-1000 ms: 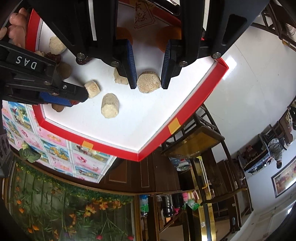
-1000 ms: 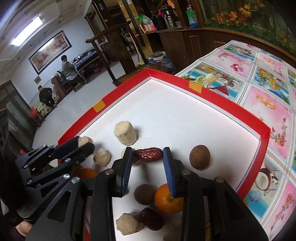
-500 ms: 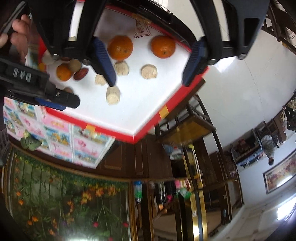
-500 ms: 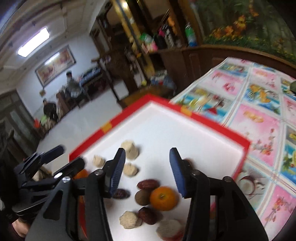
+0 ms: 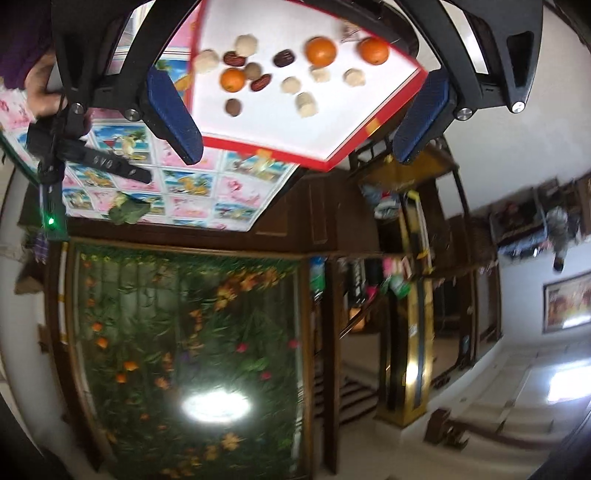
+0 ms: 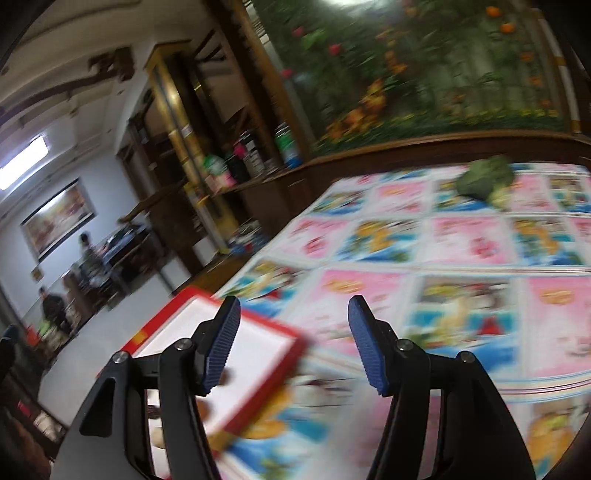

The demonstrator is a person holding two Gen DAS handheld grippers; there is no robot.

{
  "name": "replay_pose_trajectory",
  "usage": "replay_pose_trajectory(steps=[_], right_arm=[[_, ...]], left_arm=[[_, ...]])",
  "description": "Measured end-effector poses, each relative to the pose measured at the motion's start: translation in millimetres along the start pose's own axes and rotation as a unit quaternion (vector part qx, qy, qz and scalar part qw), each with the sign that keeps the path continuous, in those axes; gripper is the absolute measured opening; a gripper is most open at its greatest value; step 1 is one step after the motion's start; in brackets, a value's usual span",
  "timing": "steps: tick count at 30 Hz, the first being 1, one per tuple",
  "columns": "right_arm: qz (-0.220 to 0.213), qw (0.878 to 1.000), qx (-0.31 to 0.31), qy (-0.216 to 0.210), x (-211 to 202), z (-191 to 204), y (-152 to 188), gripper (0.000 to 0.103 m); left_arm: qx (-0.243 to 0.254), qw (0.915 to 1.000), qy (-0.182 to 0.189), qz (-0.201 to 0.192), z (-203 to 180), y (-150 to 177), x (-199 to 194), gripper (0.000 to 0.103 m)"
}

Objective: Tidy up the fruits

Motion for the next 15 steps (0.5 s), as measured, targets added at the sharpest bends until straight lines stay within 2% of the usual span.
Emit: replay_pose_trajectory(steps=[4, 8, 11, 15], right_arm=[[-0.027, 0.998, -0.002, 0.059, -32, -54, -12, 0.067], [-0.034, 0.993, -0.004, 0.113, -65, -108, -21, 0.069], [-0.034, 0.990, 0.025, 0.138, -84, -148, -28, 0.070], [-0.045, 0.985, 0.065, 0.155, -103, -176, -39, 0.070]], left_arm=[[0.022, 0.9993, 0.021, -0.022, -30, -7, -7, 0.103], [0.005, 0.9978, 0.065, -0.013, -55, -14, 0, 0.103], [-0.003, 0.9956, 0.094, 0.002, -77, -19, 10, 0.103], [-0.012, 0.9944, 0.105, 0.003, -102, -24, 25, 0.103]])
Point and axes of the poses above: each gripper's, at about its wrist camera, not at the fingertips, and x roughly the way its jaws point, z to its left, y to its underside, the point moved 2 cm from there along x, roughly the way its jaws point, and after that the axes turned 11 degrees about -z, right-handed, at the moved point
